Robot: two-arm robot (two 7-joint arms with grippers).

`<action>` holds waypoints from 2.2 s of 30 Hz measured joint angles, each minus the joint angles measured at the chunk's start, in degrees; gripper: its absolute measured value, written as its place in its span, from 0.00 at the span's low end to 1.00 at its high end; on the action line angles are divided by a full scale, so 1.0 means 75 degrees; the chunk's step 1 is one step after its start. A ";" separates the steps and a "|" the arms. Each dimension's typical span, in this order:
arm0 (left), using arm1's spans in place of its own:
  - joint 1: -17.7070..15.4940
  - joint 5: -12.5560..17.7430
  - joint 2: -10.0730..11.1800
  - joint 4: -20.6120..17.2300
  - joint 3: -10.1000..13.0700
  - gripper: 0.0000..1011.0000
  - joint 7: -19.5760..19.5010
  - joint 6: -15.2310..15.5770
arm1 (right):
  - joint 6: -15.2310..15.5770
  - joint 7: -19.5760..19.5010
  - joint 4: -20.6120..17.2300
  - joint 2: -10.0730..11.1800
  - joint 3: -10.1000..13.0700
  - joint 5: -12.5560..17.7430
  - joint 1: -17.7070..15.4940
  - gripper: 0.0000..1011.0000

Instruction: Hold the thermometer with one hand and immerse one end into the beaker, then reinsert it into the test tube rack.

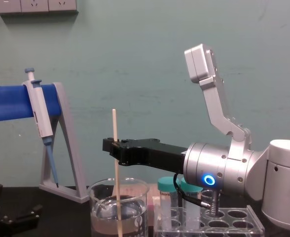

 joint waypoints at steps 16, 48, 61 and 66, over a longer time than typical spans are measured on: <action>0.0000 0.0000 0.0000 0.0001 0.0000 0.99 0.0000 0.0000 | 0.0000 0.0000 0.0000 0.0000 0.0000 0.0000 0.0000 0.05; 0.0000 0.0000 0.0000 0.0000 0.0000 0.99 0.0000 0.0000 | 0.0000 0.0000 0.0000 0.0000 0.0000 0.0000 0.0000 0.05; 0.0000 0.0000 0.0000 0.0000 0.0000 0.99 0.0000 0.0000 | 0.0188 -0.0084 -0.0215 -0.0074 0.0032 -0.0018 -0.0008 0.05; 0.0000 0.0000 0.0000 0.0000 0.0000 0.99 0.0000 0.0000 | 0.0505 -0.0283 -0.0811 0.0087 0.0075 -0.0017 -0.0180 0.05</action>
